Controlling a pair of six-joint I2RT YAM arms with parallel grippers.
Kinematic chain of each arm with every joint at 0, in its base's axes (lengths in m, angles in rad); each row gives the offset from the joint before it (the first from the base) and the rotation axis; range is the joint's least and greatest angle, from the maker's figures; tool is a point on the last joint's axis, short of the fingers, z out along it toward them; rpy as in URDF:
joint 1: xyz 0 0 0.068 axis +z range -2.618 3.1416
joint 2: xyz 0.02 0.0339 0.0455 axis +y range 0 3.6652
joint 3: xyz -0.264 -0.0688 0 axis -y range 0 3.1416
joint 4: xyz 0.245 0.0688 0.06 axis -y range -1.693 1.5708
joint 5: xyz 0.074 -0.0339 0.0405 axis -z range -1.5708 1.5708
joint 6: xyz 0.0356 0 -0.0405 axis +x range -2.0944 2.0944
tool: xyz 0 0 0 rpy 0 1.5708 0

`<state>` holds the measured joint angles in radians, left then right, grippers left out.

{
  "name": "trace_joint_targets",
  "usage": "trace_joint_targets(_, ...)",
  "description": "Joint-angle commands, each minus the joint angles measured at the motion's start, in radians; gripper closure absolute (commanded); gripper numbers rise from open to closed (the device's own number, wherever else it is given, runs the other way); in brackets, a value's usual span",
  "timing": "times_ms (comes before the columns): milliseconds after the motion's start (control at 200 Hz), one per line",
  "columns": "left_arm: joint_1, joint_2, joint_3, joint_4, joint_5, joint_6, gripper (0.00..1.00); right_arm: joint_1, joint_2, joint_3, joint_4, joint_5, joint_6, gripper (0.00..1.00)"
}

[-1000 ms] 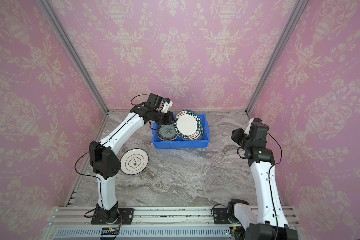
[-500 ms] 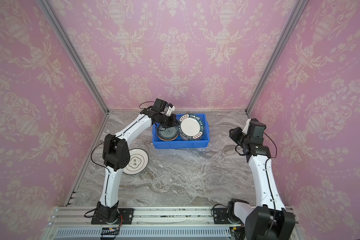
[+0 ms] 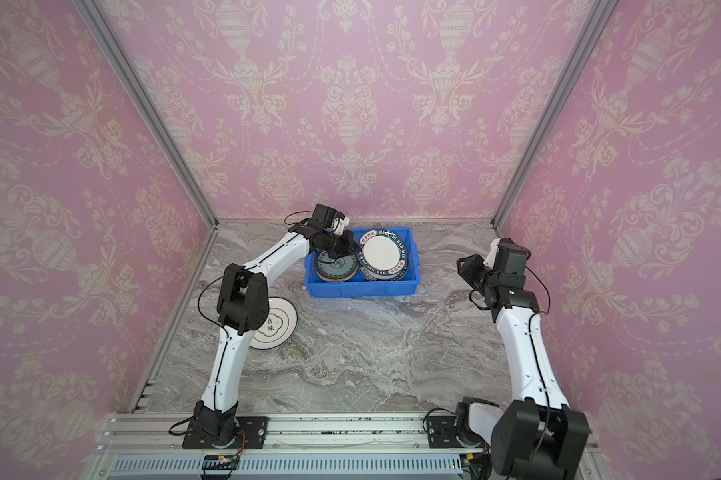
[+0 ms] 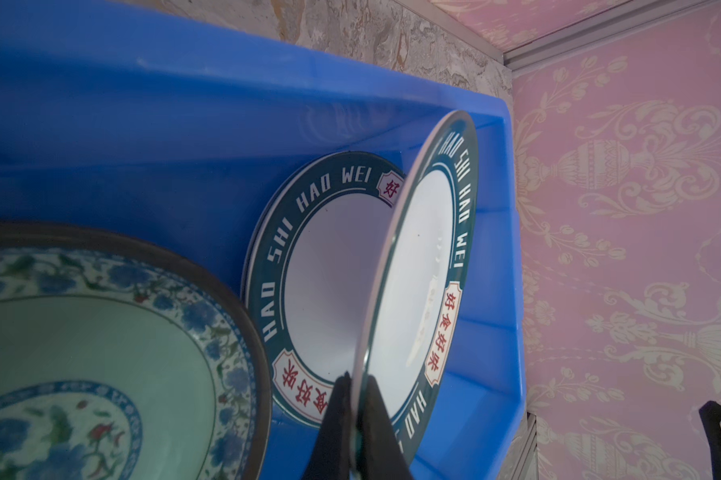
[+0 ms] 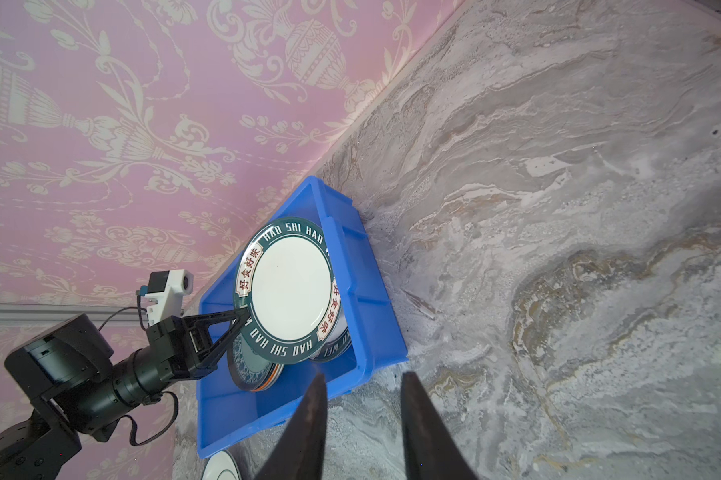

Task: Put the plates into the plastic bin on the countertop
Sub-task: 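Lower the green-rimmed plate into the bin beside the matching plate with the left gripper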

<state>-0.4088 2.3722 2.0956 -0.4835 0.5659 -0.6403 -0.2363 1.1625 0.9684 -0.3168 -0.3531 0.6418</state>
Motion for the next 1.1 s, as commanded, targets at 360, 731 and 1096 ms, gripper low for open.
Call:
trace_joint_targets(360, -0.010, -0.019, -0.036, 0.097, -0.002, -0.059, 1.00, -0.009, 0.024, -0.016, 0.028, -0.048, 0.020, 0.68)
trace_joint_targets(731, -0.037, 0.019, 0.037, -0.045, -0.038, 0.028, 1.00, -0.009, 0.017, -0.028, 0.034, -0.074, 0.029, 0.68)
trace_joint_targets(1096, -0.071, 0.068, 0.183, -0.235, -0.175, 0.154, 0.70, -0.009, 0.013, -0.019, 0.052, -0.107, 0.051, 0.68)
